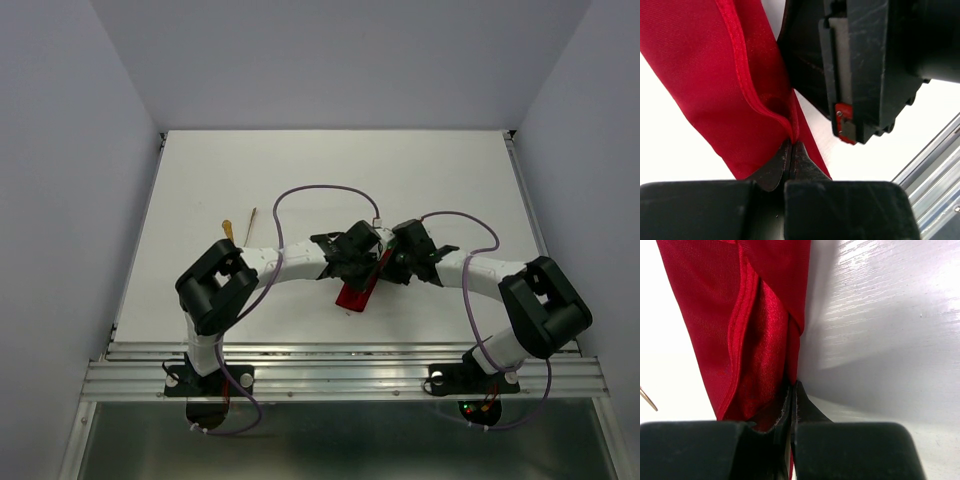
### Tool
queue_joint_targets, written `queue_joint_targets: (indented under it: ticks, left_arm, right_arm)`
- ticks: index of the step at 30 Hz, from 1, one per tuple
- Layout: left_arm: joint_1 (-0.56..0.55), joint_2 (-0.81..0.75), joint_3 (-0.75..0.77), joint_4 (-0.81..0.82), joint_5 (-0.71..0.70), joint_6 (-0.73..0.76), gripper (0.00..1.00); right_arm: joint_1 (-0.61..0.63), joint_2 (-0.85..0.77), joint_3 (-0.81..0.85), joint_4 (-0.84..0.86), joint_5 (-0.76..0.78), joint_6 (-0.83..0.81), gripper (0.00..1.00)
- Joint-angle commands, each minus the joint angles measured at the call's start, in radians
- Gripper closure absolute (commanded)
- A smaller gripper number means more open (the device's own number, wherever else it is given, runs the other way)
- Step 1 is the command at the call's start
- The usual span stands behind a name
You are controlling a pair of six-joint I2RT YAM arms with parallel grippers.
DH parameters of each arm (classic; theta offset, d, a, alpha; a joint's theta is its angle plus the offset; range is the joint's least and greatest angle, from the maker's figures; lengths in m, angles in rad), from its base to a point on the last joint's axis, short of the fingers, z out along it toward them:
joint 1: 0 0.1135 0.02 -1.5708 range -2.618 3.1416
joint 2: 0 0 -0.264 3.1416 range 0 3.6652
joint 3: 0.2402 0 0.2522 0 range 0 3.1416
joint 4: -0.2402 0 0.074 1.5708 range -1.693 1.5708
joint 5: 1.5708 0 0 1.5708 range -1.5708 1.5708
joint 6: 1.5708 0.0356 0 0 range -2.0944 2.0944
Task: Fold the napkin into a case and place the utensils inside
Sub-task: Smooth out the smaller rectangle-folded napkin at the center of the board.
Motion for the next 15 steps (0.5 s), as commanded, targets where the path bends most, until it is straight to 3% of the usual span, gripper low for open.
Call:
queue_joint_targets:
  ticks: [1,15]
  left_arm:
    - [0.001,0.015,0.059,0.0,0.026,-0.019,1.0]
    - [0.03,0.08,0.113,0.011,0.043,-0.074,1.0]
  right_arm:
    - [0.007,0.013,0.041,0.031,0.043,-0.009,0.99]
    - [0.007,-0.001,0.018,0.034,0.028,0.0,0.99]
